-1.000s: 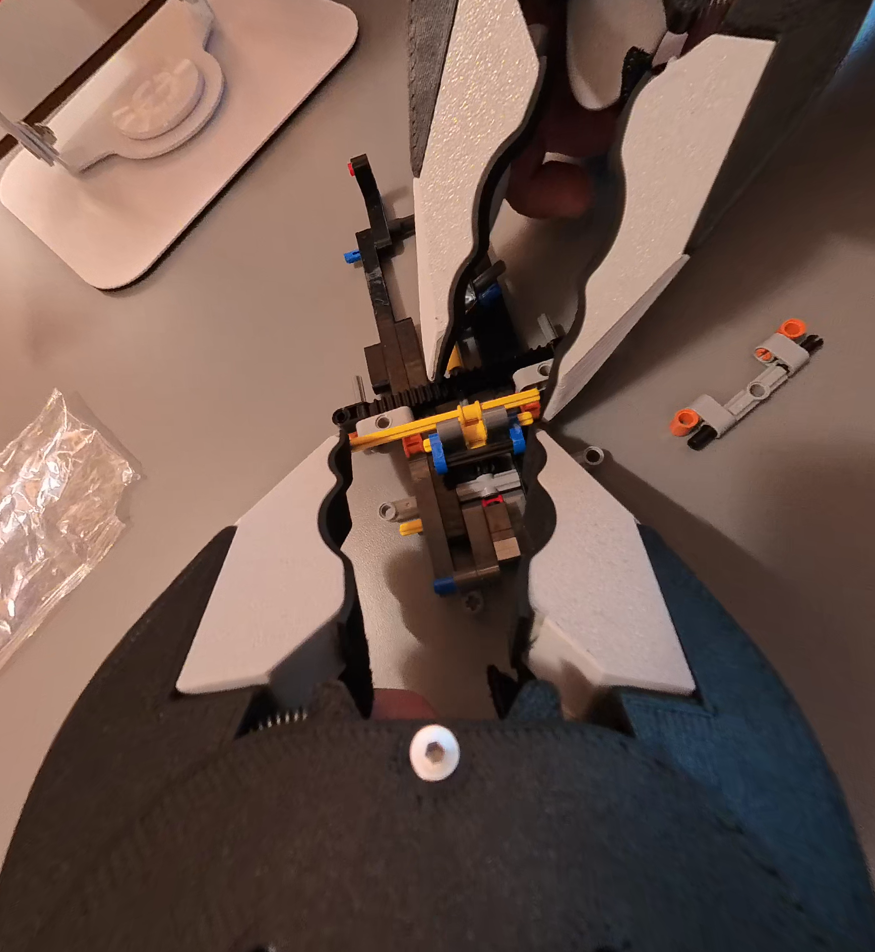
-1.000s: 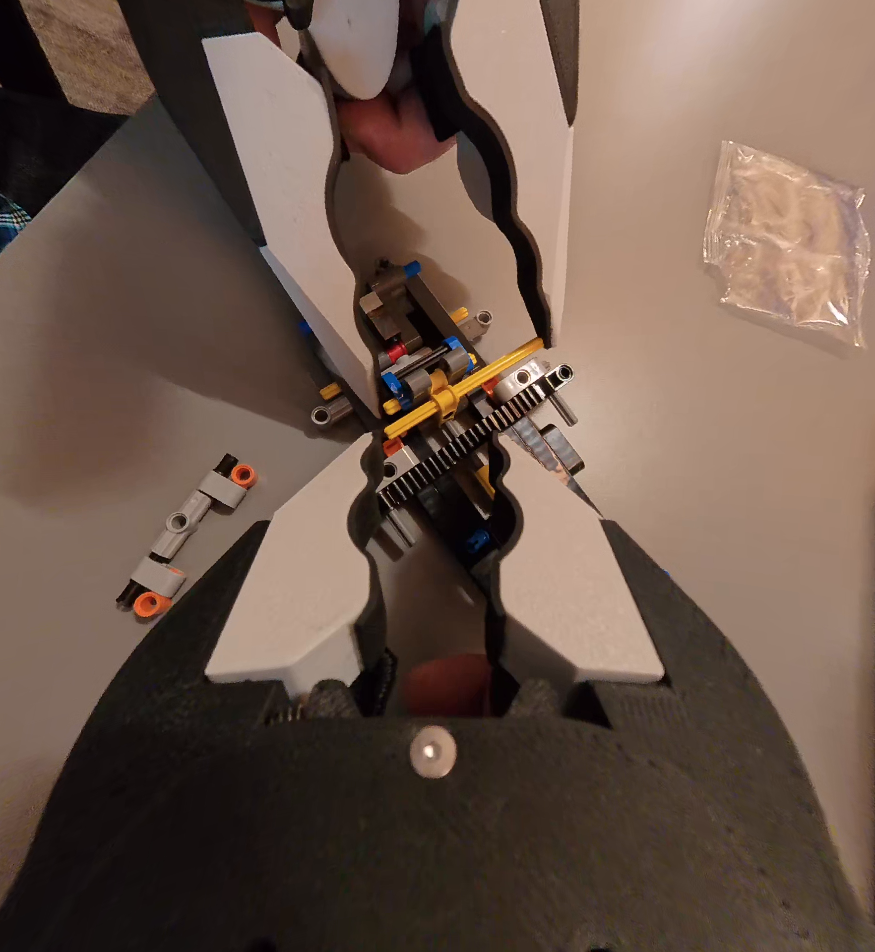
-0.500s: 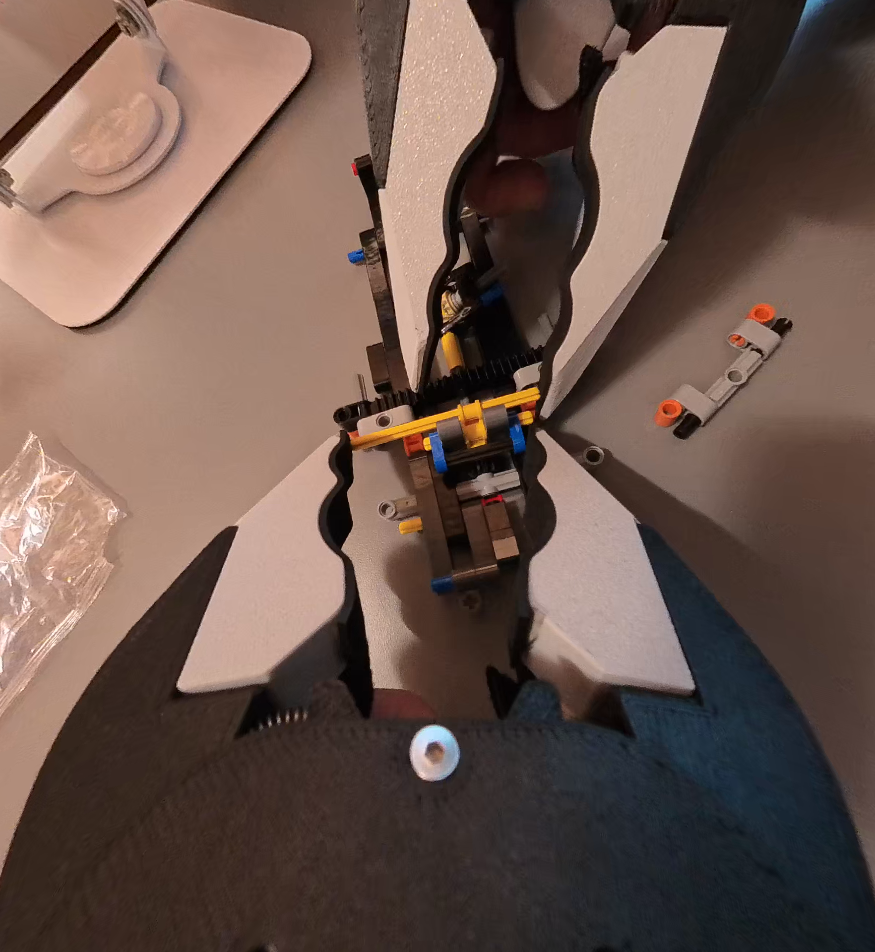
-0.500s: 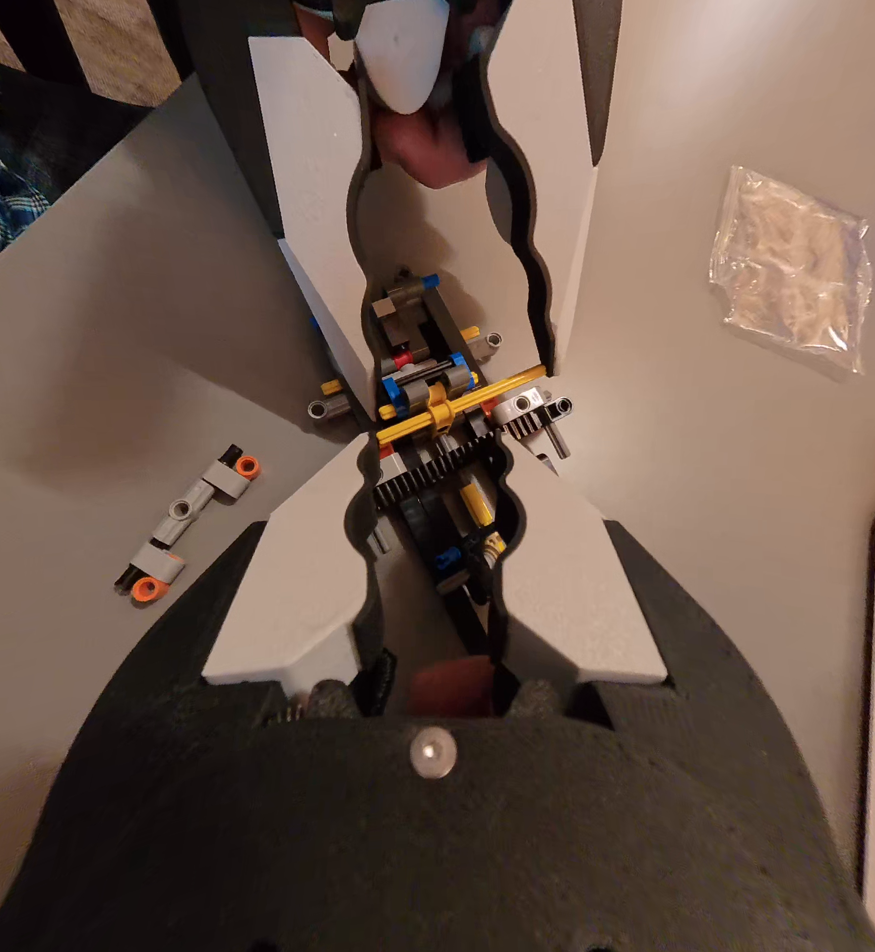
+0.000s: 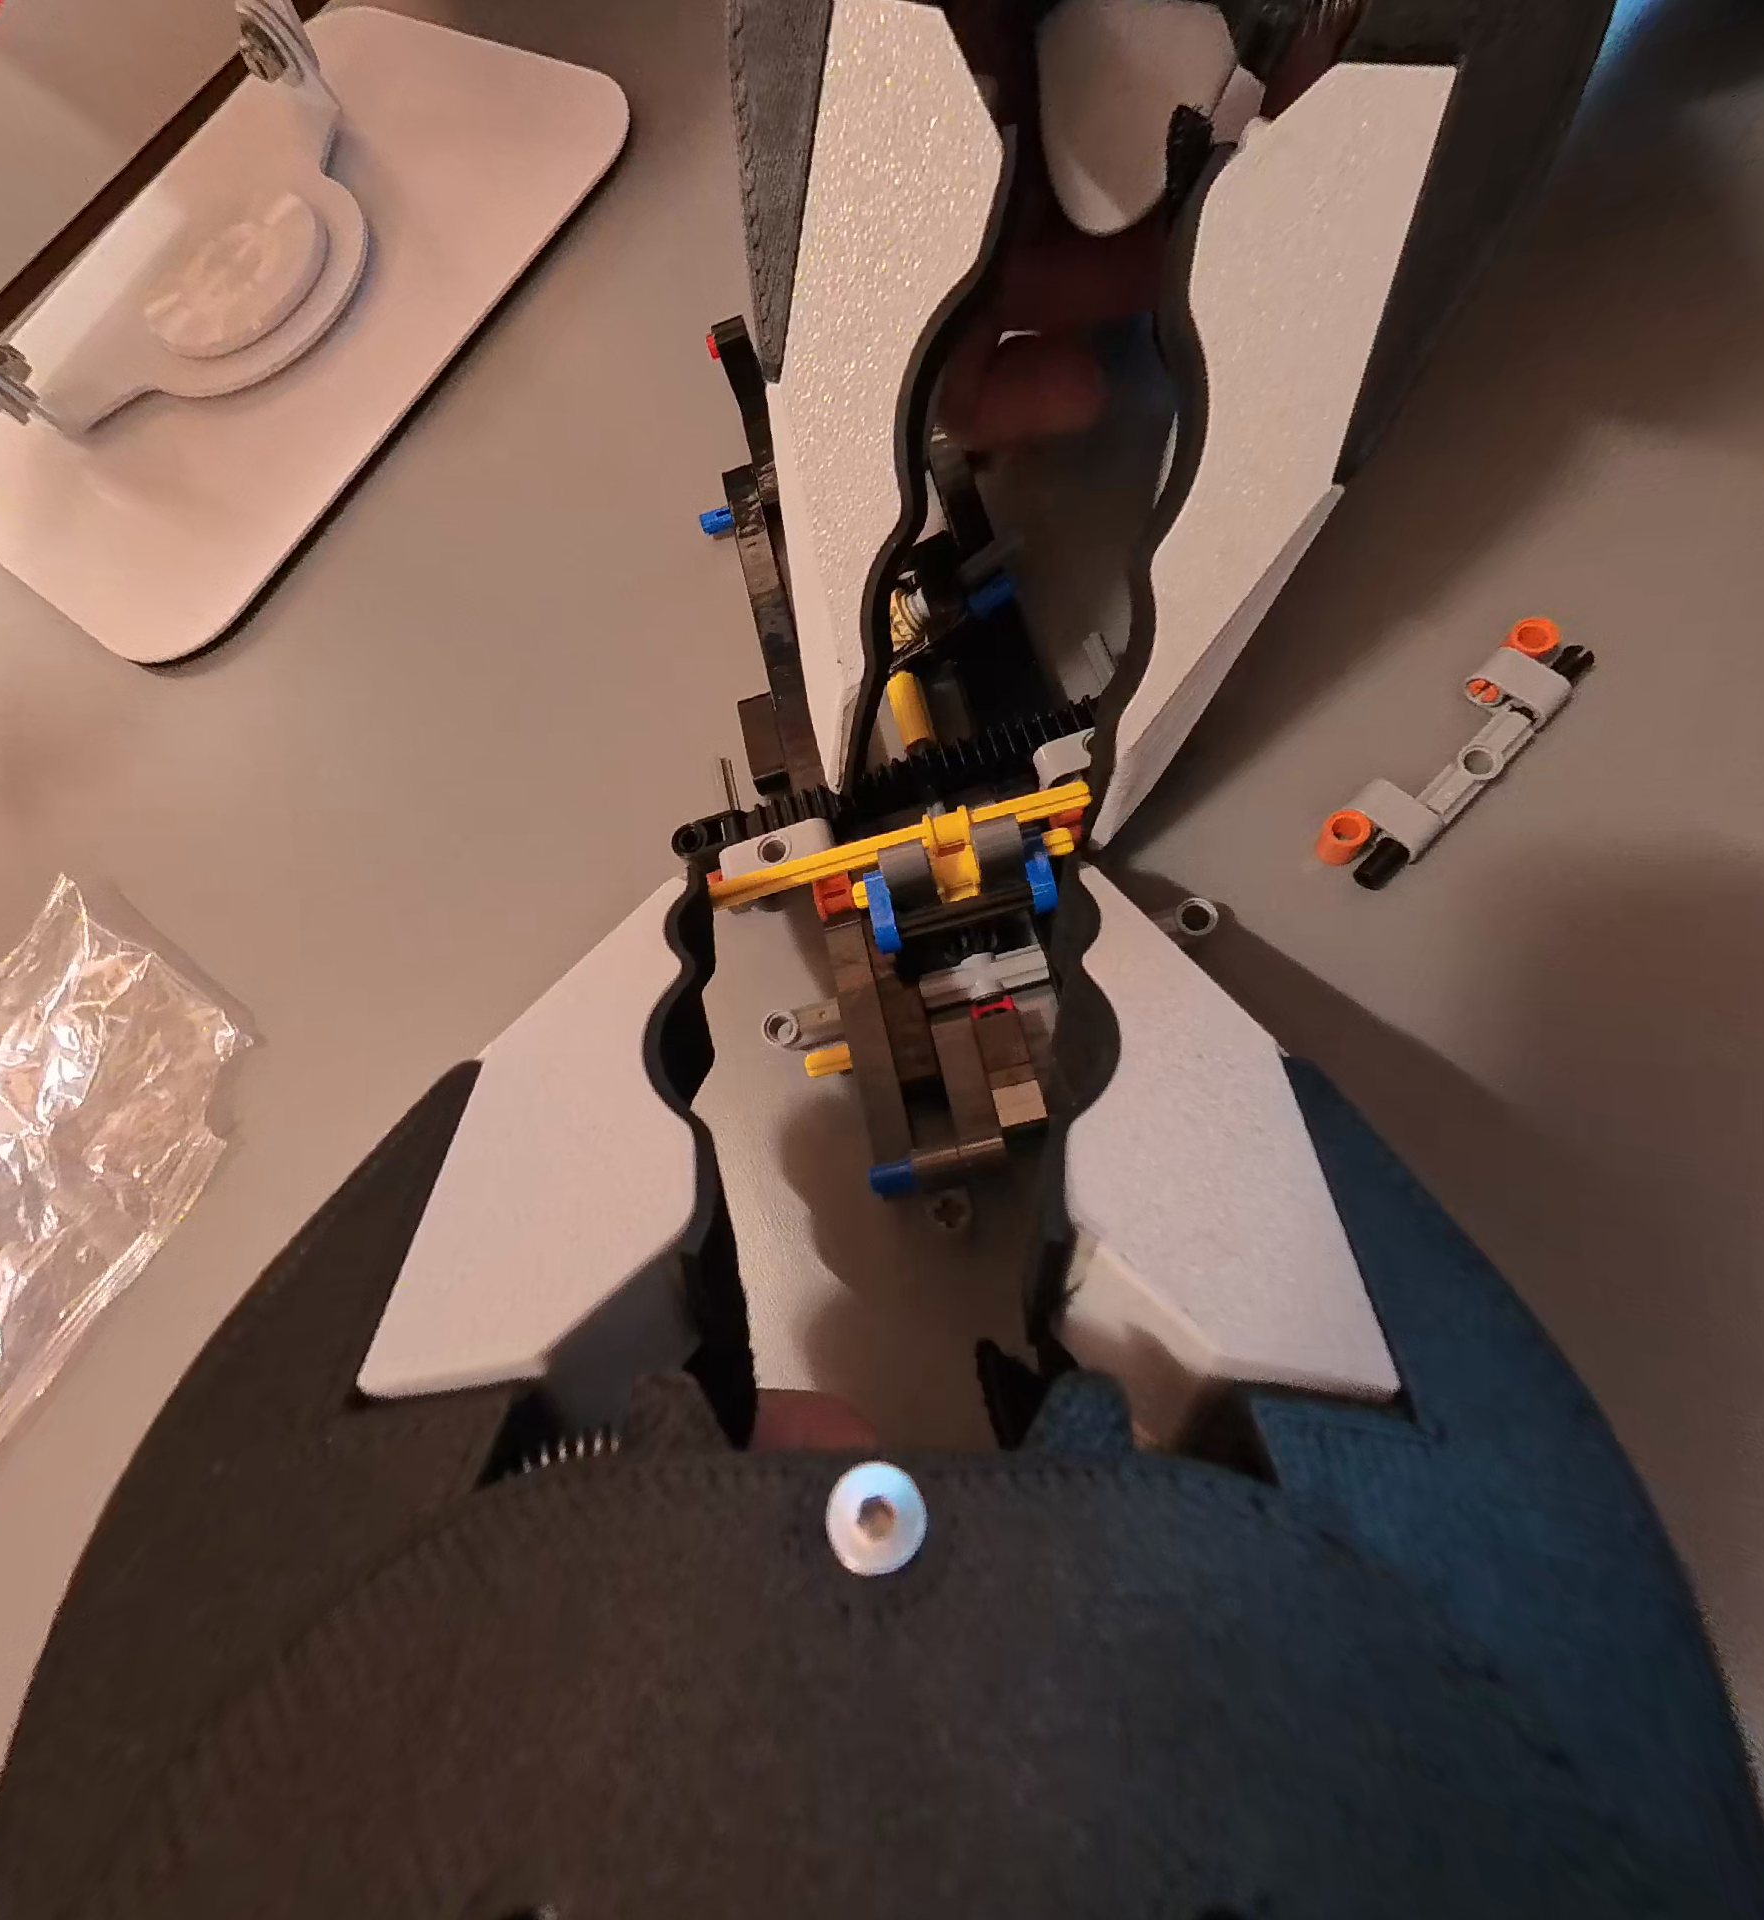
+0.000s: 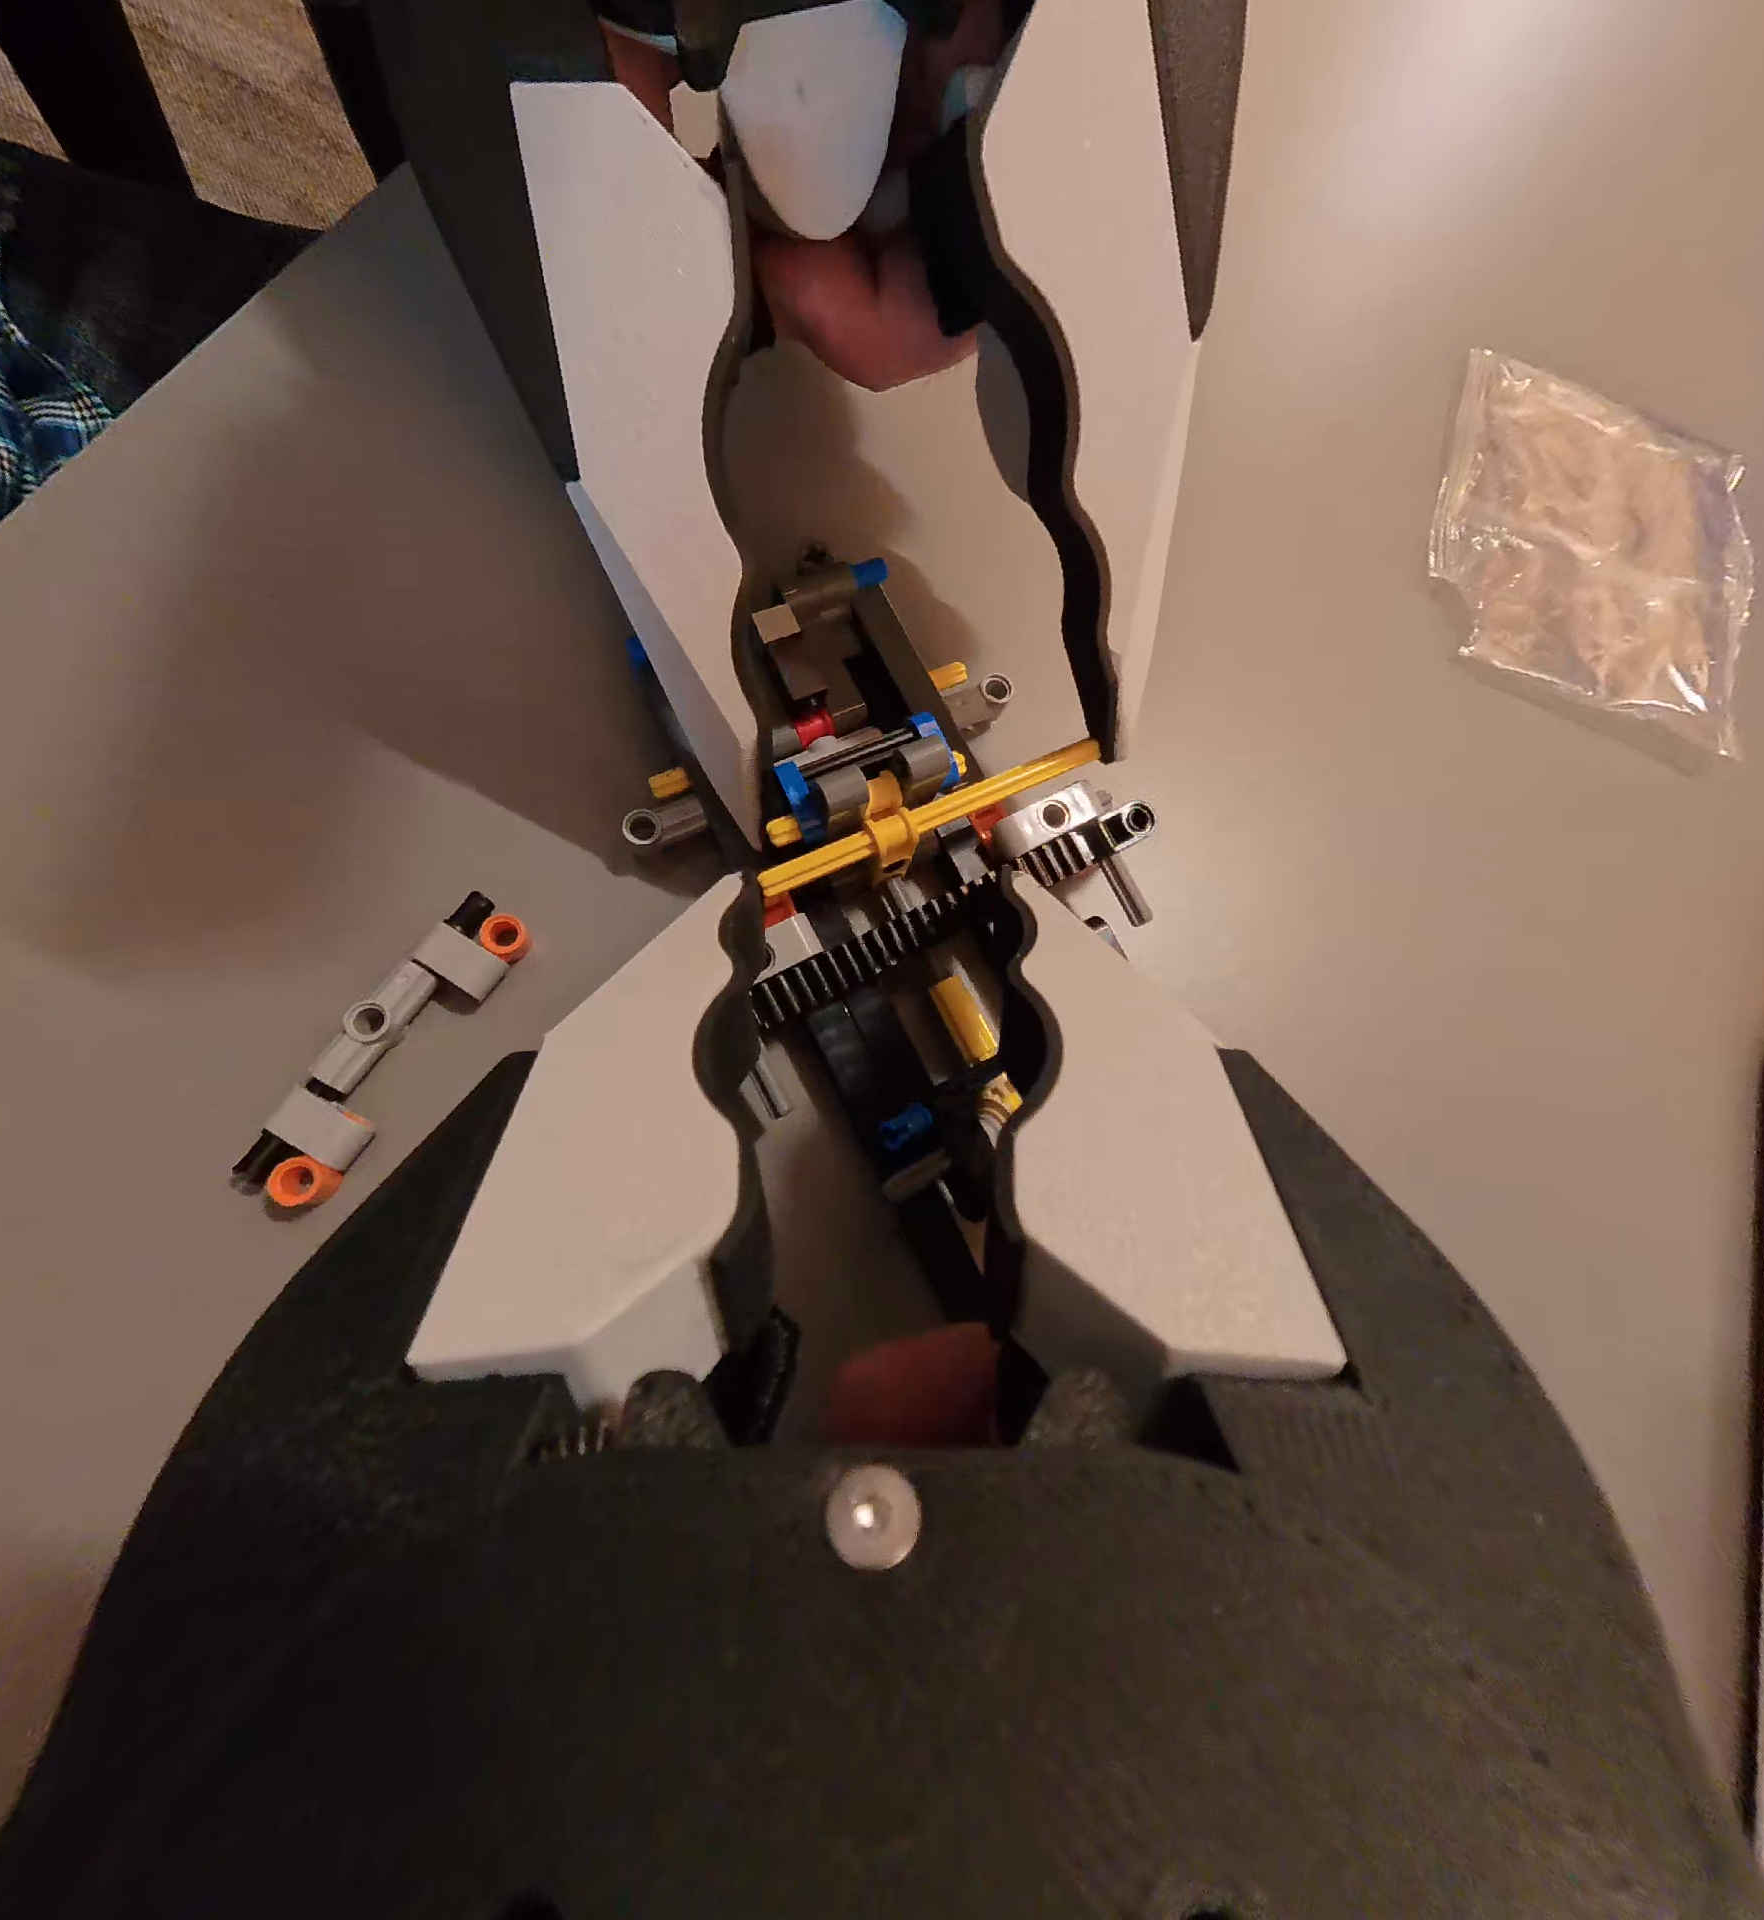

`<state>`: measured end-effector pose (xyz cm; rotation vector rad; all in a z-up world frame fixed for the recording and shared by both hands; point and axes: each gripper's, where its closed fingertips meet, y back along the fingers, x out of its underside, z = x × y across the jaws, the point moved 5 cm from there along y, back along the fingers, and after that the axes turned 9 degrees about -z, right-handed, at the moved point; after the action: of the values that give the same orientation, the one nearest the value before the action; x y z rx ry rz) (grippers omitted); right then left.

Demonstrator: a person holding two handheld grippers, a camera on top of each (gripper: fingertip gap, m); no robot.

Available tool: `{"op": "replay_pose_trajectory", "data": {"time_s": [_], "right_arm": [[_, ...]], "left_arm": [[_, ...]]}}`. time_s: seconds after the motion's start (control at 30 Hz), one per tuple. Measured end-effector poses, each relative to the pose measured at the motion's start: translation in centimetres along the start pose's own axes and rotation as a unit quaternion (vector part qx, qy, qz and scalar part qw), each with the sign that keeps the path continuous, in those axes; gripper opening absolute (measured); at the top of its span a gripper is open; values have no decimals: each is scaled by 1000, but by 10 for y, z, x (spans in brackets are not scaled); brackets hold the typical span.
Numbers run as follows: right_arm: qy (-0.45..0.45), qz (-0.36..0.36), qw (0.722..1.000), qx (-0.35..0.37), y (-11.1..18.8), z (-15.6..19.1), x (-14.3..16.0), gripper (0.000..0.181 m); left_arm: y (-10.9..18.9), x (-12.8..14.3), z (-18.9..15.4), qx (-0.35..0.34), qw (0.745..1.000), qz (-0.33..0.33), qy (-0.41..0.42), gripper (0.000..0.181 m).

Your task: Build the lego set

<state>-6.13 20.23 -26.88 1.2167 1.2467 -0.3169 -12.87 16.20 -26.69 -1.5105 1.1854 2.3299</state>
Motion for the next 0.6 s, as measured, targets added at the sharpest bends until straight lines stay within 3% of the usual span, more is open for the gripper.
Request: {"op": "replay_pose_trajectory", "data": {"time_s": [0.3,0.6], "right_arm": [[41,10,999,-5,7,-7,-11,60],[48,20,998,-31,5,-6,-6,61]], "left_arm": [[-2,-1,1,42,999,-5,-27,64],[-4,-2,1,57,998,-11,-29,64]]}}
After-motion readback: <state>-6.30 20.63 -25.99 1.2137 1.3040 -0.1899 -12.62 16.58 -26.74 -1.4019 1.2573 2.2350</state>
